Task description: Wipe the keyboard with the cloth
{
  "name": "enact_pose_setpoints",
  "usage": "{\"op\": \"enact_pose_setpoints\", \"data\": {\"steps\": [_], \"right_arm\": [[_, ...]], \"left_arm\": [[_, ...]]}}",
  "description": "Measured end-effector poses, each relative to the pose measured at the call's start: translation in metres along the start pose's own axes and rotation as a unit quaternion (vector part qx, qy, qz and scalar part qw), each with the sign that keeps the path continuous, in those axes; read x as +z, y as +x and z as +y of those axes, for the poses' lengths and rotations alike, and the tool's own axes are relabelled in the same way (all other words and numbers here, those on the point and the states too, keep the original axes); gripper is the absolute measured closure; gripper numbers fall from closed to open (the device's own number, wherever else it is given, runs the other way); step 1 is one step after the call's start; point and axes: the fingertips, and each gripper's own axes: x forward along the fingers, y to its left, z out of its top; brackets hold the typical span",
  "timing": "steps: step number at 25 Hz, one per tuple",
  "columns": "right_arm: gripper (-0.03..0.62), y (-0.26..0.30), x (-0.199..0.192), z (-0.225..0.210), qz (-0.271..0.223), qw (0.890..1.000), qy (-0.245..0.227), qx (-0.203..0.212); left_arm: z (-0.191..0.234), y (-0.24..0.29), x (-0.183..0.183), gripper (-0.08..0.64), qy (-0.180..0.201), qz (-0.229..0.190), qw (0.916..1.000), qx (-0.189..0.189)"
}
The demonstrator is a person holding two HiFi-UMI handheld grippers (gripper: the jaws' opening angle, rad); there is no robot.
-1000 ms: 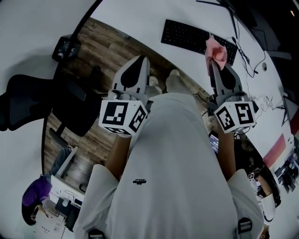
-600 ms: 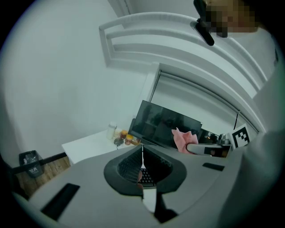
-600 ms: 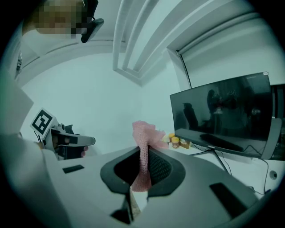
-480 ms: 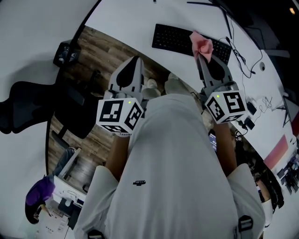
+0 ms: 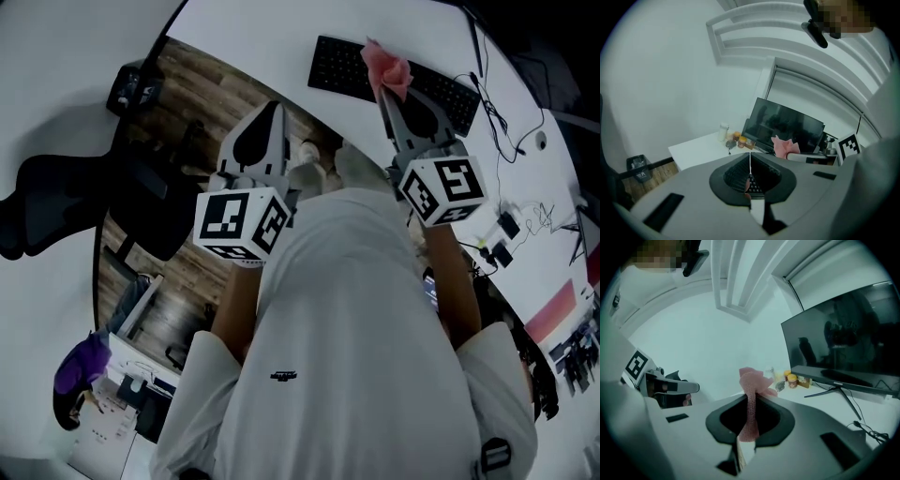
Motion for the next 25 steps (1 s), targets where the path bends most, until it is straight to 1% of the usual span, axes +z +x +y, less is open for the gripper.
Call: {"op": "enact_pose_setpoints", "data": {"steps": [2, 8, 15, 19, 25], "right_arm": [[0.563, 0.014, -0.006, -0.001, 0.009, 1.0, 0.002, 0.008], [0.563, 0.049, -0.02, -0.007, 0.021, 0.999, 0.028, 0.027], [0.563, 0.091, -0.044, -0.011, 0.046, 0.997, 0.035, 0.041], [0.563, 0.113, -0.058, -0.013, 0.061, 0.996, 0.045, 0.048], [0.563, 0.143, -0.078, -0.016, 0.083, 0.994, 0.053, 0.05]], "left_arm": [[0.003, 0.007, -0.002, 0.537, 0.003, 0.001, 1.0, 0.005], [0.011, 0.033, -0.017, 0.537, 0.018, 0.024, 0.9994, 0.016], [0.023, 0.052, -0.029, 0.537, 0.012, 0.037, 0.9986, 0.035], [0.032, 0.062, -0.04, 0.537, 0.002, 0.044, 0.9979, 0.047], [0.044, 0.076, -0.051, 0.537, -0.012, 0.053, 0.9971, 0.054]]}}
